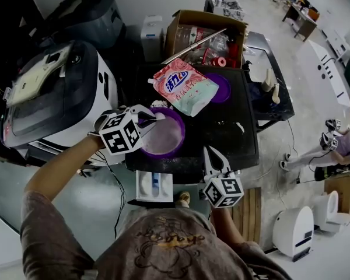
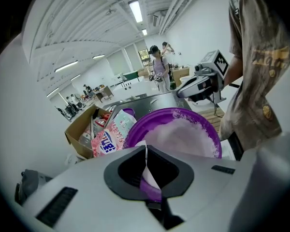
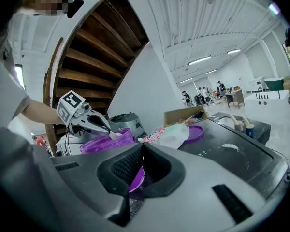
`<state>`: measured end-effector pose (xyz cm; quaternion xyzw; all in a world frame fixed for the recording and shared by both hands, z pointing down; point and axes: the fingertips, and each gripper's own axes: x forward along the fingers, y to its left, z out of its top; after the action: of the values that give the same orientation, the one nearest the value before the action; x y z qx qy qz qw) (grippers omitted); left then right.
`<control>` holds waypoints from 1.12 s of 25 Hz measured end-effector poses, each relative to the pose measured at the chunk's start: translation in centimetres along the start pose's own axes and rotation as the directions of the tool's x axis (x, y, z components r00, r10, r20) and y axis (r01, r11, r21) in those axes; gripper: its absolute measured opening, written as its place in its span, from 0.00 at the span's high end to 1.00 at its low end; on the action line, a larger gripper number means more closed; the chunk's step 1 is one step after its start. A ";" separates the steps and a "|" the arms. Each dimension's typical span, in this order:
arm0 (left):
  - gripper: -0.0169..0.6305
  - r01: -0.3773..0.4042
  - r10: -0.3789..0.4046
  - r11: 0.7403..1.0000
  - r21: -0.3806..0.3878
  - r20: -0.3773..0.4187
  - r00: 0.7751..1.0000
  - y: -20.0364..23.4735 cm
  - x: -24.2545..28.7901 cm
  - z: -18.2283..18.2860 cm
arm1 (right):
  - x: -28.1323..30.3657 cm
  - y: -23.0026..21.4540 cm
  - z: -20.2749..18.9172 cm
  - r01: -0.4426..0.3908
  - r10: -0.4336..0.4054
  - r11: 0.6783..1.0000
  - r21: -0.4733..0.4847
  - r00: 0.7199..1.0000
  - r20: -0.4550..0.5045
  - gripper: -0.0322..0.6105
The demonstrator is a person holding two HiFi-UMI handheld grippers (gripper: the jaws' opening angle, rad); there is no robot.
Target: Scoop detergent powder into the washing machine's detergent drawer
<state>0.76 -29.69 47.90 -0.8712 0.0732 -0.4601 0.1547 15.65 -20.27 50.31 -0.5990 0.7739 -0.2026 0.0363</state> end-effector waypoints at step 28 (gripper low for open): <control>0.94 0.155 -0.151 0.988 0.019 -0.137 0.979 -2.8 2.2 -0.7 | -1.4 -1.3 -0.3 0.047 -0.048 0.999 0.016 0.999 0.005 0.95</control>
<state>1.35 -27.76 50.95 -0.8388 0.0093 -0.5294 0.1265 17.17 -19.13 50.82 -0.6174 0.7578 -0.2076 0.0383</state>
